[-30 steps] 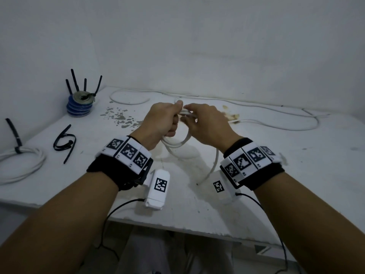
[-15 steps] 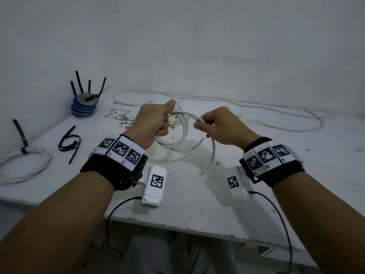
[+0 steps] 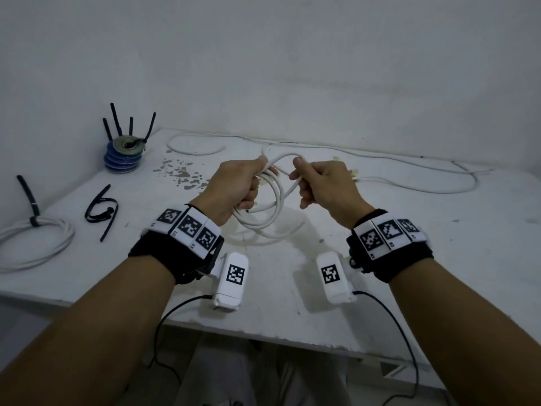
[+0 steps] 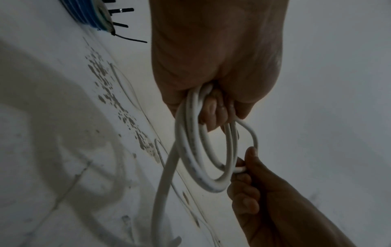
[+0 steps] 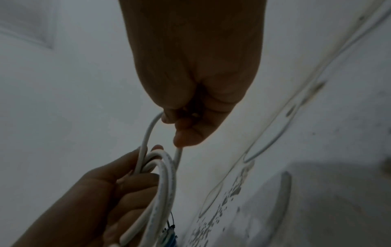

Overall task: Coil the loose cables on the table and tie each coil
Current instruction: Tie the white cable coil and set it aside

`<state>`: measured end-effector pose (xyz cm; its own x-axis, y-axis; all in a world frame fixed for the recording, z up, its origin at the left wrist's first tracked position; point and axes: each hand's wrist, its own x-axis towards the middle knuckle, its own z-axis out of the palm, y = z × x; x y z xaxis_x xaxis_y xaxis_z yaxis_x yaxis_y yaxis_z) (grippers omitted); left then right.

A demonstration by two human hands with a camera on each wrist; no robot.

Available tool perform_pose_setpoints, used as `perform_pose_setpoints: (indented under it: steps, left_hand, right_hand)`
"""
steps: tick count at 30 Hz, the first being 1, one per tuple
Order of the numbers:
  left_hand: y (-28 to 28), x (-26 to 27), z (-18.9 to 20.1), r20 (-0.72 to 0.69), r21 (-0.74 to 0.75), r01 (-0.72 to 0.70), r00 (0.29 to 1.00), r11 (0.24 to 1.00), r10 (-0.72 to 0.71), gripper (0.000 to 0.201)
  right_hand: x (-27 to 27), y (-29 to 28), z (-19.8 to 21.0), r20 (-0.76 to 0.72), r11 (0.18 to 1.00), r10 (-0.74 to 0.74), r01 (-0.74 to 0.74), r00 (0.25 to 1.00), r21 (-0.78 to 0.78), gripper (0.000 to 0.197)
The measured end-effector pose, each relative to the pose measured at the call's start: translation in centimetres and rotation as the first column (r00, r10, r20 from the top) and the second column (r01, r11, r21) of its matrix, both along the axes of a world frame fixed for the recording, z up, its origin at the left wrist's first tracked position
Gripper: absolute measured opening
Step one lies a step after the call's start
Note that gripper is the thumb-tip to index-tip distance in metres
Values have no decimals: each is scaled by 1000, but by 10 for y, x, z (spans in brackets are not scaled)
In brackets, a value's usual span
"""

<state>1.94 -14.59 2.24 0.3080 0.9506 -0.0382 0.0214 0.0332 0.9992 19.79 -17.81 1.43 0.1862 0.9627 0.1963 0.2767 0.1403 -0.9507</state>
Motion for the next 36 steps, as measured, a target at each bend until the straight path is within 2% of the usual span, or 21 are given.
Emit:
perform_pose_setpoints:
  steps: [3,5,9,11,14,17,19,20,22,24,26,28,30,31,33,34,36]
  left_hand:
    - [-2,-1,-4,-66,40,46,997,998,-43,44]
    - [-3,-2,-6,-95,31,92,992,995,-89,41]
    - [-1,-5,-10,-34,-56,179,983,982,-181,29]
    - [0,-3,-13,47,-47,130,991,990,-128,28]
    - [3,1,-18,95,5,-44,995,999,43,29]
    - [6,7,-22,128,62,-177,977,982,168,27]
    - [8,10,-23,174,77,-226,962,971,210,25]
    - [8,11,-22,198,87,-233,957,969,212,23]
    - [8,11,-22,234,103,-216,954,971,187,20]
    - [7,9,-23,247,112,-173,959,979,142,14]
    - [7,3,-22,272,96,-139,956,986,108,9]
    - [9,-5,-21,345,1,-70,936,998,65,15]
    - [9,-12,-19,385,-138,78,923,987,-19,31]
    - [10,-14,-19,336,-192,143,939,971,-72,45]
    - [9,-14,-20,147,-234,188,977,954,-157,66]
    - [10,-14,-21,74,-216,181,983,959,-169,67]
    - [13,-14,-22,28,-167,127,992,978,-124,64]
  right_hand:
    - [-4,2,-7,-155,995,34,-48,987,-88,39]
    - [-2,3,-9,-220,987,64,-95,973,-133,39]
    - [-4,0,-11,-278,956,141,-204,950,-213,38]
    - [-9,-2,-9,-218,940,172,-227,961,-256,42]
    - [-18,-6,-1,82,919,221,-179,972,-350,53]
    - [-33,-11,2,441,935,241,-85,865,-344,66]
    - [-42,-12,-3,564,972,94,47,820,-231,68]
    - [-46,-13,-3,563,975,24,104,826,-194,74]
    - [-51,-13,-2,412,966,43,67,910,-250,70]
    - [-49,-14,4,221,941,140,-59,965,-334,46]
    - [-43,-14,10,152,921,159,-91,976,-379,24]
    - [-35,-14,15,199,913,145,-54,969,-403,23]
    - [-31,-14,16,323,915,154,-11,934,-404,29]
    - [-30,-14,15,402,922,159,10,902,-388,32]
    - [-30,-12,6,531,943,143,47,835,-328,41]
    - [-29,-11,1,569,953,129,56,812,-297,44]
    - [-24,-10,-4,615,969,95,68,783,-237,37]
